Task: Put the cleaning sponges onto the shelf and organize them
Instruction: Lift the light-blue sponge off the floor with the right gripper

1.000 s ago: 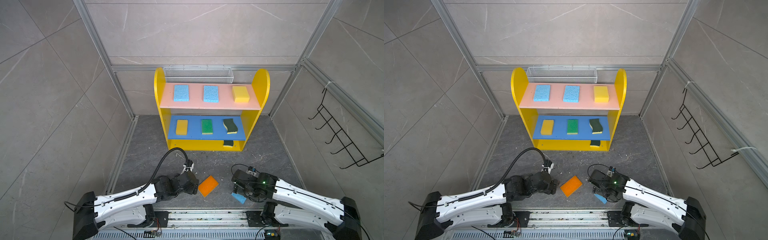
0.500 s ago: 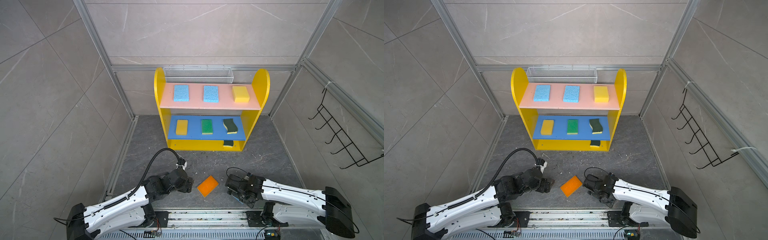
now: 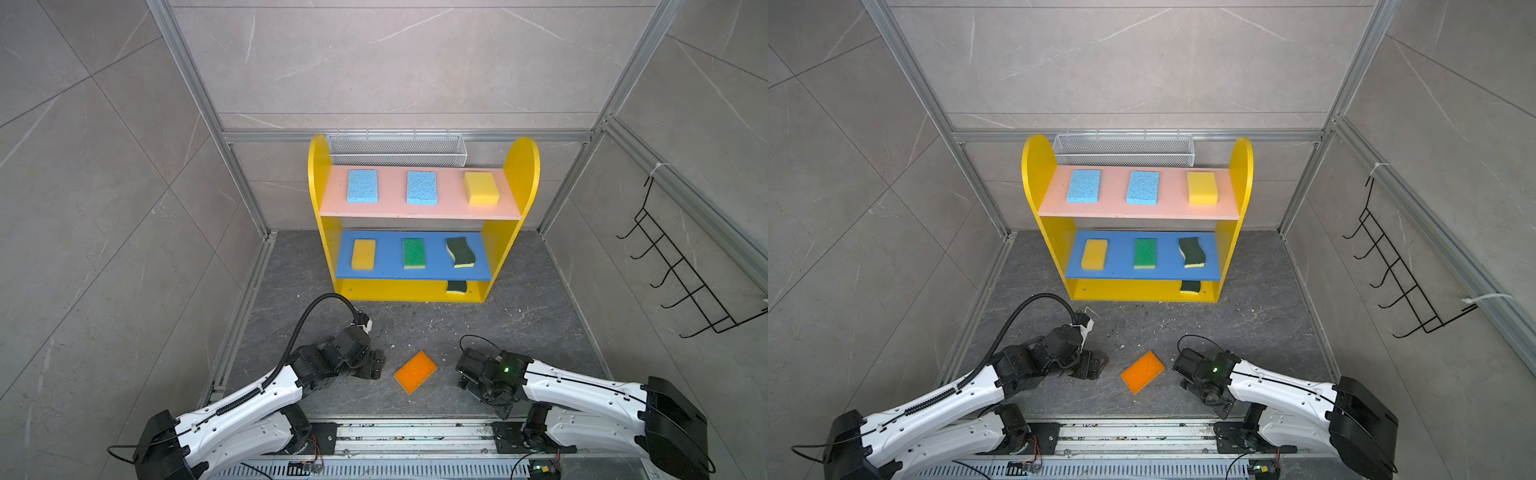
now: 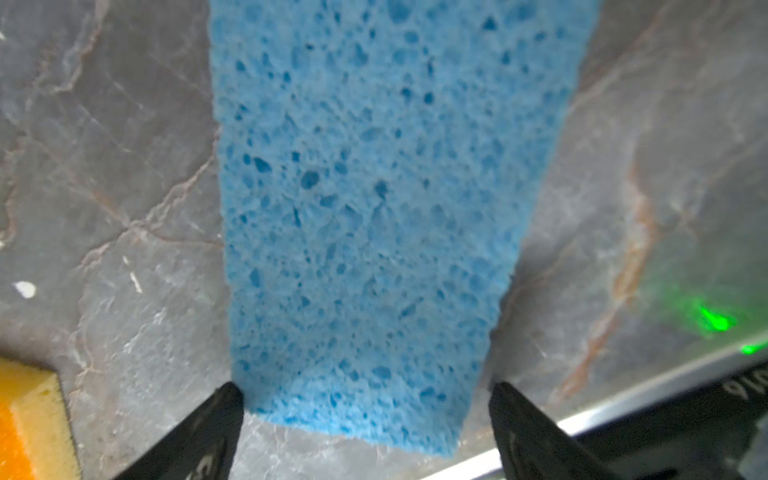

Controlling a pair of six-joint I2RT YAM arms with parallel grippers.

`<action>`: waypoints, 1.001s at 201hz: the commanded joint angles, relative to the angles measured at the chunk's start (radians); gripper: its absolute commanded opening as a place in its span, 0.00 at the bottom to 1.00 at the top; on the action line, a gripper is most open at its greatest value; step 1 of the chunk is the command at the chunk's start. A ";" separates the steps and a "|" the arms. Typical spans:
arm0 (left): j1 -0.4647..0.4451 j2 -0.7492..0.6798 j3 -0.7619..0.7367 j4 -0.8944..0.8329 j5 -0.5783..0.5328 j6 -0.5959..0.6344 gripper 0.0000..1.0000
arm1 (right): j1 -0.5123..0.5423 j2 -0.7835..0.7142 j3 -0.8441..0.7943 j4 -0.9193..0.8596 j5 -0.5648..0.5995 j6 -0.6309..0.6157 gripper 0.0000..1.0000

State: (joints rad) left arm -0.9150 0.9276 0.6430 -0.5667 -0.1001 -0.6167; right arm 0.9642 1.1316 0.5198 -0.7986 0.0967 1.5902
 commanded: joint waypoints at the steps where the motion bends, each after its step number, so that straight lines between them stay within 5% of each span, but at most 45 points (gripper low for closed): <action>1: 0.010 0.006 0.011 0.018 0.023 0.036 0.83 | -0.010 0.045 0.010 0.042 -0.003 -0.081 0.95; 114: 0.018 0.026 0.006 0.037 0.054 0.059 0.83 | -0.042 0.025 -0.038 0.045 0.027 -0.066 0.94; 201: 0.031 0.003 -0.036 0.060 0.071 0.043 0.81 | -0.042 0.109 -0.042 0.032 0.037 -0.107 0.75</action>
State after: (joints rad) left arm -0.8936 0.9524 0.6174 -0.5205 -0.0444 -0.5831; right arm 0.9287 1.1893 0.5255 -0.7879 0.0917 1.5120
